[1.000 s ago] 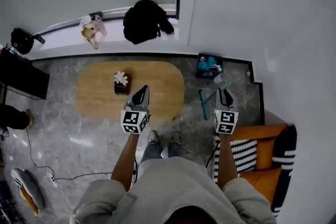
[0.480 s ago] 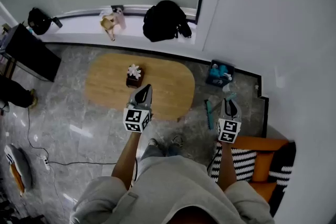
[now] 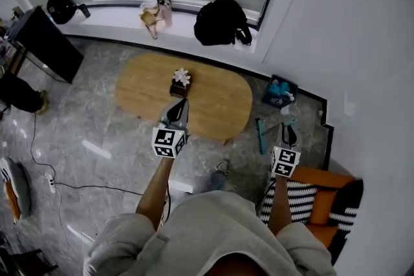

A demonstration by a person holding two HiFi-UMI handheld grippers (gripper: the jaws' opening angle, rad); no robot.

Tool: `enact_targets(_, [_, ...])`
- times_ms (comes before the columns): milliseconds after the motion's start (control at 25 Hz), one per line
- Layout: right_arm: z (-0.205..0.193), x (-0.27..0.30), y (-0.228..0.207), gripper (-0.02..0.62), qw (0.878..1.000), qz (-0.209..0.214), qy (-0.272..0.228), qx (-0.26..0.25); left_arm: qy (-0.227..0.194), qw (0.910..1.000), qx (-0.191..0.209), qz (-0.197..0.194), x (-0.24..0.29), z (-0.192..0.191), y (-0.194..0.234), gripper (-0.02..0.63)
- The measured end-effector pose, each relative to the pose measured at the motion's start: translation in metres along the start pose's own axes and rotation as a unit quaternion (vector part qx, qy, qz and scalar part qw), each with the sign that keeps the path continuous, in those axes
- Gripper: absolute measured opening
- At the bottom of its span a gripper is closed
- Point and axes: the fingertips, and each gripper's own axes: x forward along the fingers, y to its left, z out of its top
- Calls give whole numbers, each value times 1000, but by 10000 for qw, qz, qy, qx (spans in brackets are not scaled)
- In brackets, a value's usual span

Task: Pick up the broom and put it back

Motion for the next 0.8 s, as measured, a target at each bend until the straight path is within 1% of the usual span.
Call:
enact_targets(160, [5,-22,32,81,9999,71,-37,-131,14,9999,-69,137,-46,-7,21,-5])
enact_targets(400, [1,-51,94,81,9987,403,31,-300,-50,9992,-103,373,-113,-9,49,-5])
enact_targets(600, [-4,-75,152,83,9957,839,50,-380,-45,9975,-189,672,-175,-19,66,-5])
enact_targets(800, [-7,-91,211,84,9893,1396,31,-428,-47,9943,-293,1026,-234,-31,80,-5])
